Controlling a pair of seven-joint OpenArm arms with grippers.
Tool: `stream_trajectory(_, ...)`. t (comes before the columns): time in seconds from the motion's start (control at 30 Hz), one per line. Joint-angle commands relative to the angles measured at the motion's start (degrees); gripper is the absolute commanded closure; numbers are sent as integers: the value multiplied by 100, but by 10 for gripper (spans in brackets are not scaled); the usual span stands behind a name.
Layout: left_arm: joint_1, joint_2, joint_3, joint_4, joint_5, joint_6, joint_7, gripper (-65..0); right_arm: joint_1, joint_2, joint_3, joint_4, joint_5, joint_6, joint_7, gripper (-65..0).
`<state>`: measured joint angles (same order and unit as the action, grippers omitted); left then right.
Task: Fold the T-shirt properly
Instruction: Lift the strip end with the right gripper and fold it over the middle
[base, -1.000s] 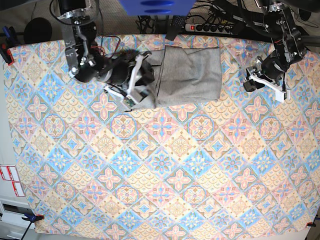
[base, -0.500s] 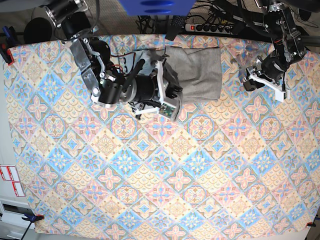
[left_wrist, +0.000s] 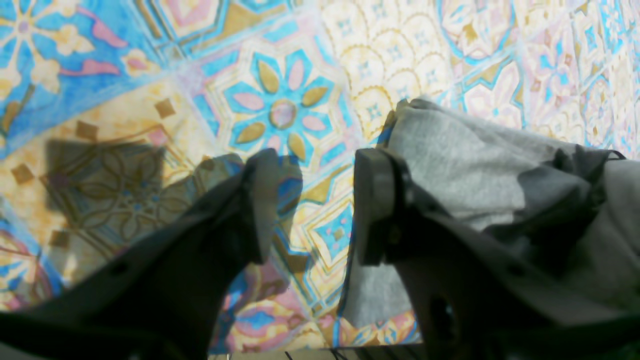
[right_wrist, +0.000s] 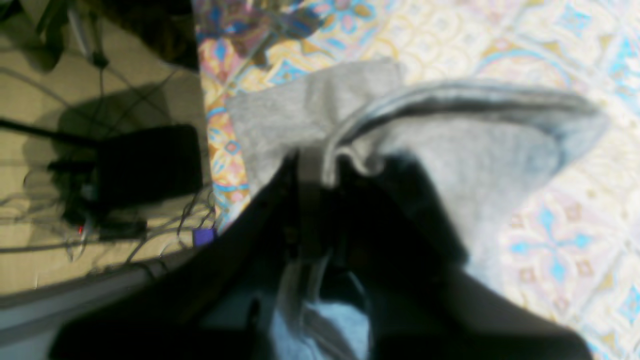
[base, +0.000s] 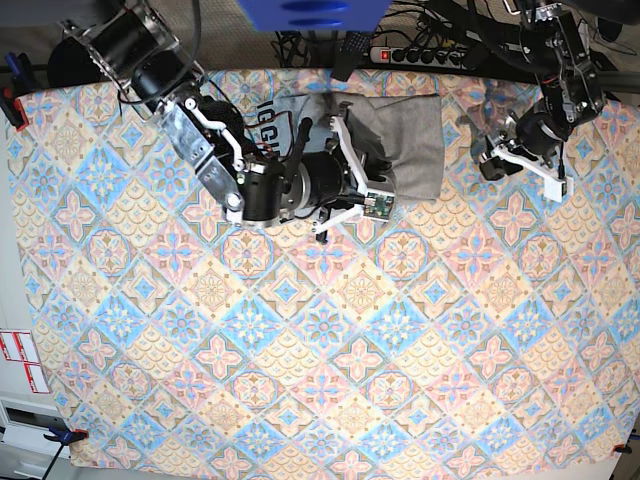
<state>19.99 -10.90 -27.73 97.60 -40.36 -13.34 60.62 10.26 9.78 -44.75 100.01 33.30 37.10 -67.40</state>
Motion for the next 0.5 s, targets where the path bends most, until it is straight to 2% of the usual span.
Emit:
stream_trajectory(0.0, 19, -66, -27, 82, -48, -6, -80, -231, 165, -33, -13, -18, 85, 13, 133, -14)
stream_trajectory(0.07, 19, -66, -27, 82, -48, -6, -88, -232, 218, -68, -48, -150, 85, 13, 133, -14)
stream_trajectory(0.23, 28, -66, -27, 82, -48, -6, -62, -232, 429, -393, -224, -317, 85, 13, 133, -14)
stream_trajectory(0.47, 28, -66, -27, 82, -48, -6, -62, -232, 552, -534, -461, -616, 85, 13, 142, -14)
